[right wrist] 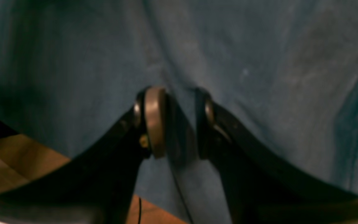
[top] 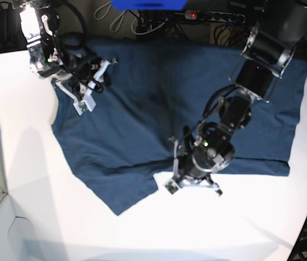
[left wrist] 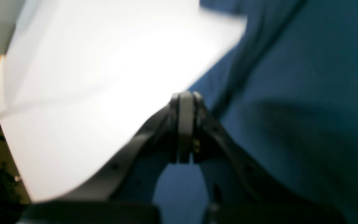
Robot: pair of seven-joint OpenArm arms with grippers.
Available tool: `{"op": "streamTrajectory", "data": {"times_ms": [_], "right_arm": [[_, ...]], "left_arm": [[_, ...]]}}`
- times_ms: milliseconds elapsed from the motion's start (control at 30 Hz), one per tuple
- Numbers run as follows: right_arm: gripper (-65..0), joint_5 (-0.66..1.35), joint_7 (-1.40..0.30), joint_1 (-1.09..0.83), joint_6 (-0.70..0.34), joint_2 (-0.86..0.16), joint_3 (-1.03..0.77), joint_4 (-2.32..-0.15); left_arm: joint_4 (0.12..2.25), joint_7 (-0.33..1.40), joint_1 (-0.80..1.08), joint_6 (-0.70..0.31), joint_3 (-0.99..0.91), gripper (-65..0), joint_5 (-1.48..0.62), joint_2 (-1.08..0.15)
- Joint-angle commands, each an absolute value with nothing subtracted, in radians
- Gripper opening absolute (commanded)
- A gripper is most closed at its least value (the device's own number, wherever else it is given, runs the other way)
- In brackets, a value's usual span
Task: Layout the t-shirt on the table in an organized manner, then fold the t-shirt properly
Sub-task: 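Press the left gripper onto the shirt middle and drag it toward the hem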
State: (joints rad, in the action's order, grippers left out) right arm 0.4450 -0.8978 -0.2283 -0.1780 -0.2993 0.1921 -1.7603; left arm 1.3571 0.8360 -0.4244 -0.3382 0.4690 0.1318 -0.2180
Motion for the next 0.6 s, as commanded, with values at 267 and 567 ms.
{"op": "streamTrajectory", "data": {"times_ms": [267,567], "right_arm": [[-47.7,0.453,-0.885,-0.222,-0.177,-0.305,0.188,-1.776],[-47.7,0.453,-0.885,-0.225,-0.177,-0.305,0.186,-1.776]], "left_arm": [[1.353,0.840,-0.421,-0.463,0.570,-64.9,0.216,-0.277],[1.078,0.725,-0.495,-0.464,0.564,-64.9,0.229,-0.228]]}}
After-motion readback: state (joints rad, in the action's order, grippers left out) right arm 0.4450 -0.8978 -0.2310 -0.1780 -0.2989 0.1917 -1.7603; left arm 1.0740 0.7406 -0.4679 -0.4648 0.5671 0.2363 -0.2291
